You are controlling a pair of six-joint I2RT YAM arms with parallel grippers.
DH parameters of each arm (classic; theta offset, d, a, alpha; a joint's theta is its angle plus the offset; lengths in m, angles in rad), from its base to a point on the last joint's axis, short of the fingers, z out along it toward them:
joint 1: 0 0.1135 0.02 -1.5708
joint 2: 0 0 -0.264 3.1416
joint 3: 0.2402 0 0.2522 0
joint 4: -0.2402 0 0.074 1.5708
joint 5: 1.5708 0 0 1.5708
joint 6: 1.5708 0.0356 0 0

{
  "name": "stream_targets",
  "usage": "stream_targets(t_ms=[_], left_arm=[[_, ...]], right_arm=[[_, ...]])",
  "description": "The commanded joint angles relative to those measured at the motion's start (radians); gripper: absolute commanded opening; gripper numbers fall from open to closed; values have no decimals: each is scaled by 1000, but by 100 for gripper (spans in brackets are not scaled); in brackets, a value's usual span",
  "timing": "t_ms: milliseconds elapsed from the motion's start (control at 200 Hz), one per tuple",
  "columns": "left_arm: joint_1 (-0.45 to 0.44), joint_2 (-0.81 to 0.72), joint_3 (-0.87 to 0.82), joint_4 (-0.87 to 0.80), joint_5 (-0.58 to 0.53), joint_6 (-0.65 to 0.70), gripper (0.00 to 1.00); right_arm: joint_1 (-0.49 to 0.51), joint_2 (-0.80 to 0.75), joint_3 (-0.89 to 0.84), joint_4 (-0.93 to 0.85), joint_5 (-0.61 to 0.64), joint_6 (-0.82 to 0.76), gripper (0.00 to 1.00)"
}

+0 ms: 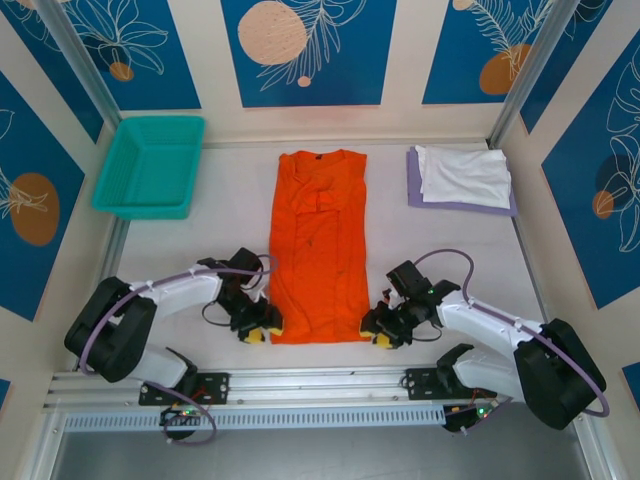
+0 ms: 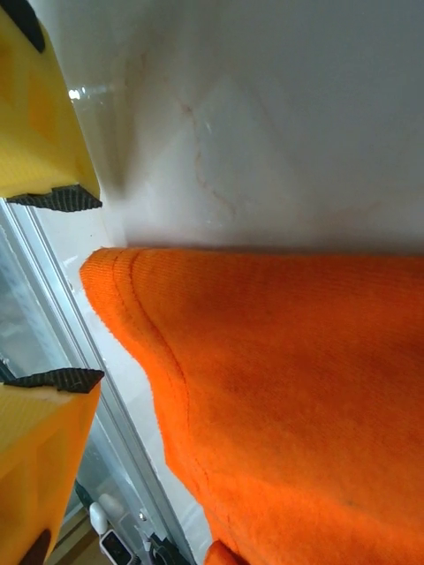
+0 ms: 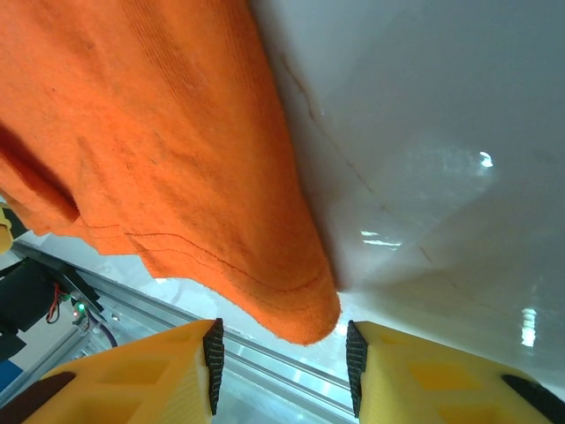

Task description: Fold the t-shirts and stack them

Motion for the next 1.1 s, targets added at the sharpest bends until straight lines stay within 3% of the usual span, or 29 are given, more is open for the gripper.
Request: stream_targets(t_ms=[0, 370, 465, 550, 655, 785, 950, 1095], left_arm=[[-11, 16, -13, 27, -3, 0, 45], [-53, 35, -14, 91, 13, -10, 40], [-55, 48, -14, 83, -3, 1, 26], [-58, 62, -2, 75, -21, 10, 21], [-64, 81, 23, 45, -55, 23, 0], [-81, 91, 41, -27, -109, 49, 0], [-165, 65, 63, -169, -146, 53, 0], [-196, -15, 37, -193, -126, 23, 0]], right_arm=[[9, 18, -13, 9, -14, -4, 44], [17, 51, 6, 15, 14, -18, 32], [17, 57, 7, 13, 20, -15, 26], [19, 60, 11, -4, 30, -15, 21], [19, 51, 15, -39, 54, -16, 11], [19, 48, 7, -90, 78, -4, 0], [31, 31, -3, -173, 51, 30, 0], [65, -36, 7, -220, 52, 67, 0]])
